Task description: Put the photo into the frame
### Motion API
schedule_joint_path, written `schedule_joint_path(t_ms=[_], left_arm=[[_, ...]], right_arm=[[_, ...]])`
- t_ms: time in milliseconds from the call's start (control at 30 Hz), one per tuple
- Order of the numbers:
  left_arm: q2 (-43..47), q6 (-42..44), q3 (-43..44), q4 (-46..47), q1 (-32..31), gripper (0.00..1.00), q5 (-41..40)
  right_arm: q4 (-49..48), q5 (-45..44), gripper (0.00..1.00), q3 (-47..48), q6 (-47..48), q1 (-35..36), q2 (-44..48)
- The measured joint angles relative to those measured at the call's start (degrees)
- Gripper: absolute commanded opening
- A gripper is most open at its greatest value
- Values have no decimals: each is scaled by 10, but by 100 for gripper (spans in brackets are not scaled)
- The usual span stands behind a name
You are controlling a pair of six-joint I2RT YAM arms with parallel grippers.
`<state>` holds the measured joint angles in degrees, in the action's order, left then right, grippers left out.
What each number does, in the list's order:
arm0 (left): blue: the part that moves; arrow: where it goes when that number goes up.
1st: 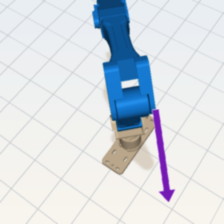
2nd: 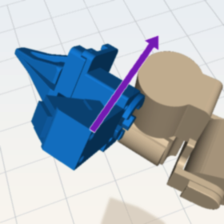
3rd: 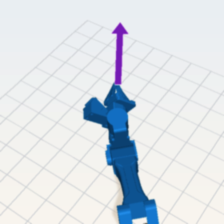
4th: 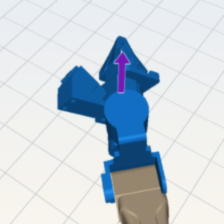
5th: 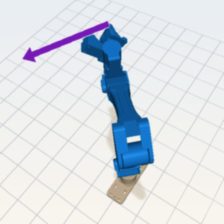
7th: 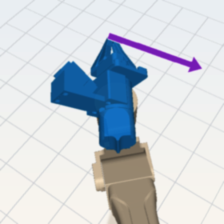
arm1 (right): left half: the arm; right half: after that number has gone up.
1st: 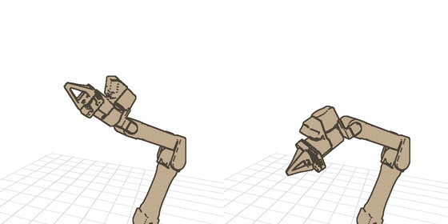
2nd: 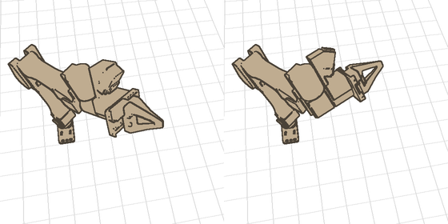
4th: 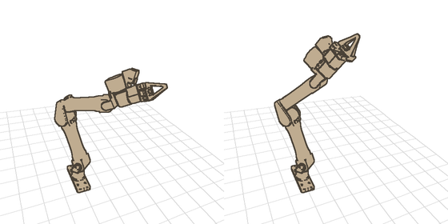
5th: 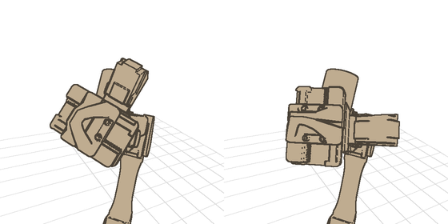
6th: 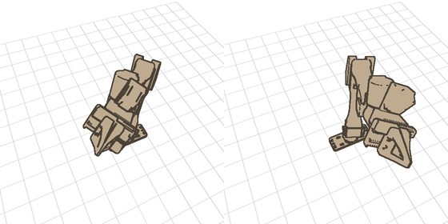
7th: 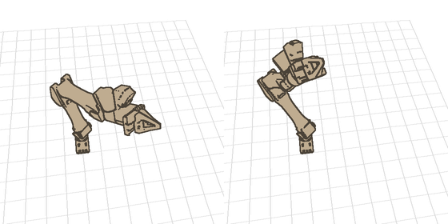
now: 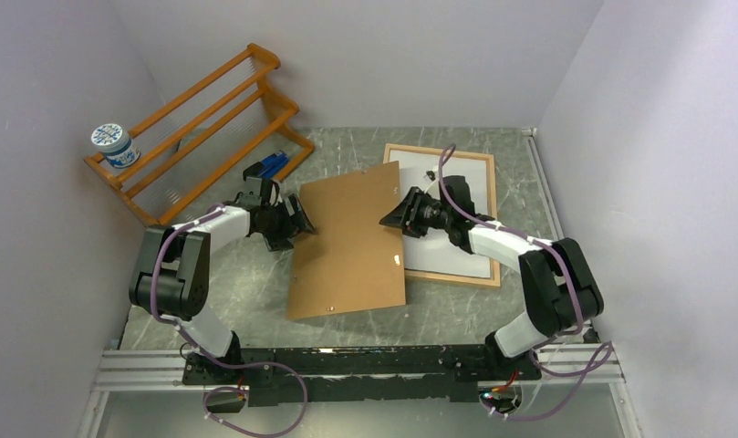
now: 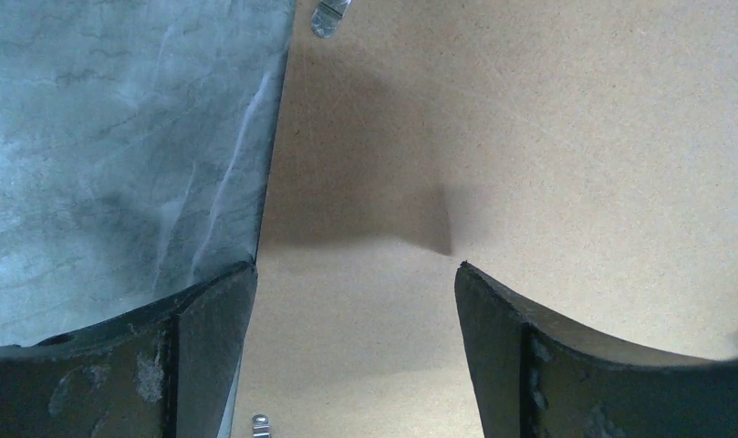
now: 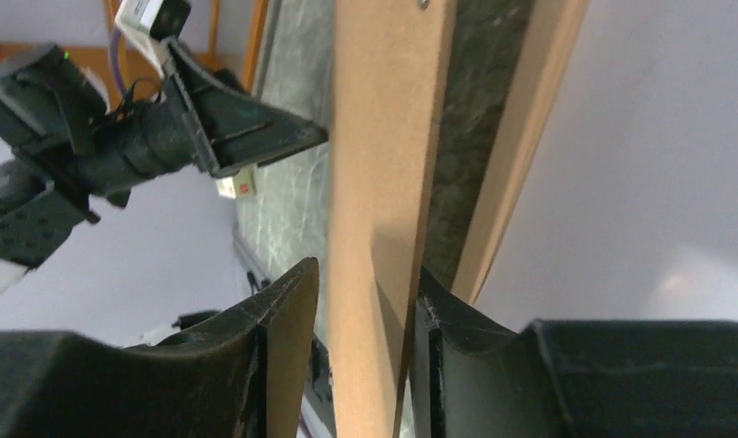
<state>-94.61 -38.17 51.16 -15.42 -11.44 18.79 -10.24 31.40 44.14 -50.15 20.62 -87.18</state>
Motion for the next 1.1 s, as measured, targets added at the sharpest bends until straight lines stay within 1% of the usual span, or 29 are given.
schedule_joint_path(t_ms=[67, 133, 233, 300, 367, 433, 533, 633, 733, 900, 1100], left_arm=[[0, 0, 0, 0, 0, 87, 0], [0, 1, 1, -2, 0, 87, 1], [0, 3, 3, -5, -1, 86, 0], [1, 7, 5, -7, -2, 87, -2], [8, 11, 5, -18, -5, 89, -7], [24, 16, 5, -39, -9, 90, -12], [84, 35, 11, -71, -13, 91, -24], [140, 56, 48, -106, -14, 92, -43], [174, 67, 95, -125, -14, 92, -60], [191, 75, 148, -158, -14, 90, -61], [176, 73, 174, -187, -14, 89, -56]], right_arm=[[-17, 28, 43, 0, -5, 6, -11], [-26, 47, 37, 1, -9, 7, -23], [-29, 59, 21, 2, -15, 7, -35], [-27, 62, 9, 6, -19, 7, -36], [-23, 62, 1, 18, -20, 7, -36], [-15, 65, 0, 35, -26, 7, -36], [-4, 65, 0, 59, -24, 7, -35], [1, 65, 0, 72, -23, -1, -32], [6, 66, 0, 86, -23, -15, -28], [37, 67, 0, 128, -23, -43, -8], [106, 87, 0, 196, -14, -103, 37]])
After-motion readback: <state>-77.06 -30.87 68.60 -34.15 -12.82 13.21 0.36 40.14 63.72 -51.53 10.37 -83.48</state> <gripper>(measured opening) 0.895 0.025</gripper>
